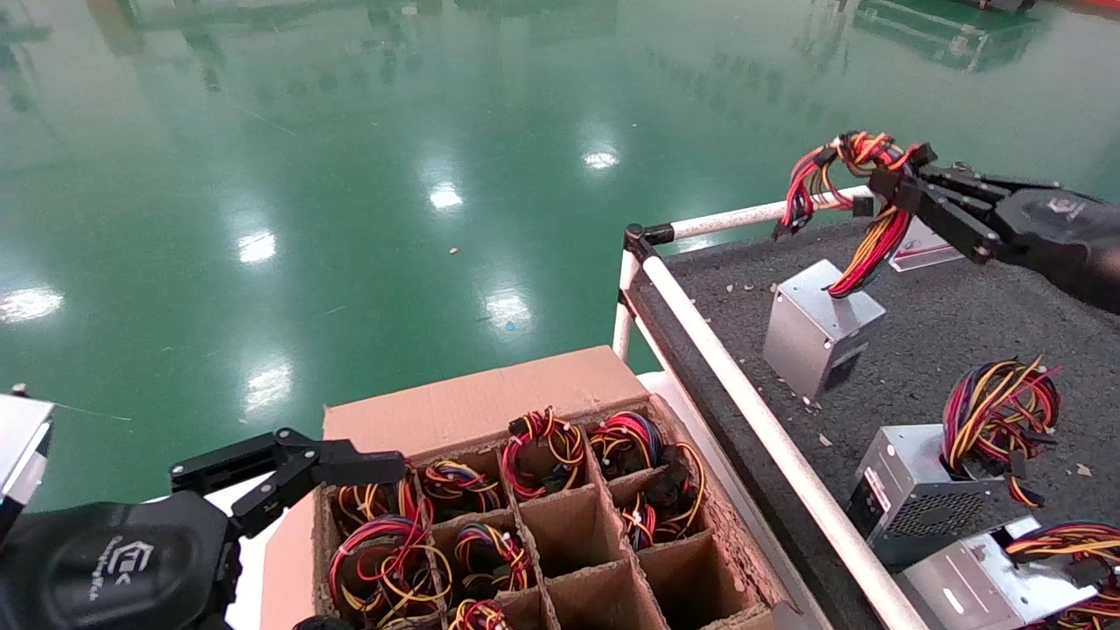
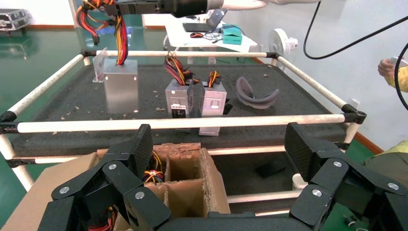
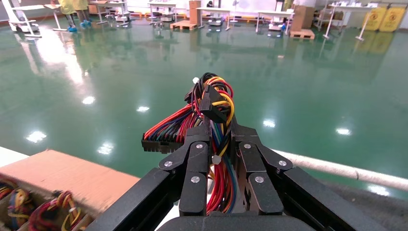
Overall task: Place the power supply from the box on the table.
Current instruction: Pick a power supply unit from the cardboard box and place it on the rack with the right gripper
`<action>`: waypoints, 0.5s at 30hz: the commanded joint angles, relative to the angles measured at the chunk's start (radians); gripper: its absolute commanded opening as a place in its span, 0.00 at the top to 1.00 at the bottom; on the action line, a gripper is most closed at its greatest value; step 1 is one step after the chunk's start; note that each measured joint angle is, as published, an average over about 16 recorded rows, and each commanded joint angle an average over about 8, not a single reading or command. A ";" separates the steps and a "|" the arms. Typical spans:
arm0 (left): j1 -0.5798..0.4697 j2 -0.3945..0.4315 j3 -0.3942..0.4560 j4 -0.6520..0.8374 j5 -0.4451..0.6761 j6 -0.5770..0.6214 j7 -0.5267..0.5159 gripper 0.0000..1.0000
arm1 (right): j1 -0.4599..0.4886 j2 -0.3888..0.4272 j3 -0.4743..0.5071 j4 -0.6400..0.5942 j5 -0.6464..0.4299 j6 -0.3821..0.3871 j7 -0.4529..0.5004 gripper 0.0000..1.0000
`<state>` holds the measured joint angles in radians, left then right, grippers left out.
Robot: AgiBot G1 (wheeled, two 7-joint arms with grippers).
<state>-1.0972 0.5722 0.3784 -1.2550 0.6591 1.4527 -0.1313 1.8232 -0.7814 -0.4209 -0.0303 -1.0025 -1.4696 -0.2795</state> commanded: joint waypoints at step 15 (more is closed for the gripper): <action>0.000 0.000 0.000 0.000 0.000 0.000 0.000 0.00 | -0.069 0.034 0.008 0.011 0.009 -0.093 0.066 1.00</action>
<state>-1.0972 0.5721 0.3785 -1.2550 0.6590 1.4527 -0.1313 1.7534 -0.7448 -0.4116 -0.0183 -0.9916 -1.5608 -0.2107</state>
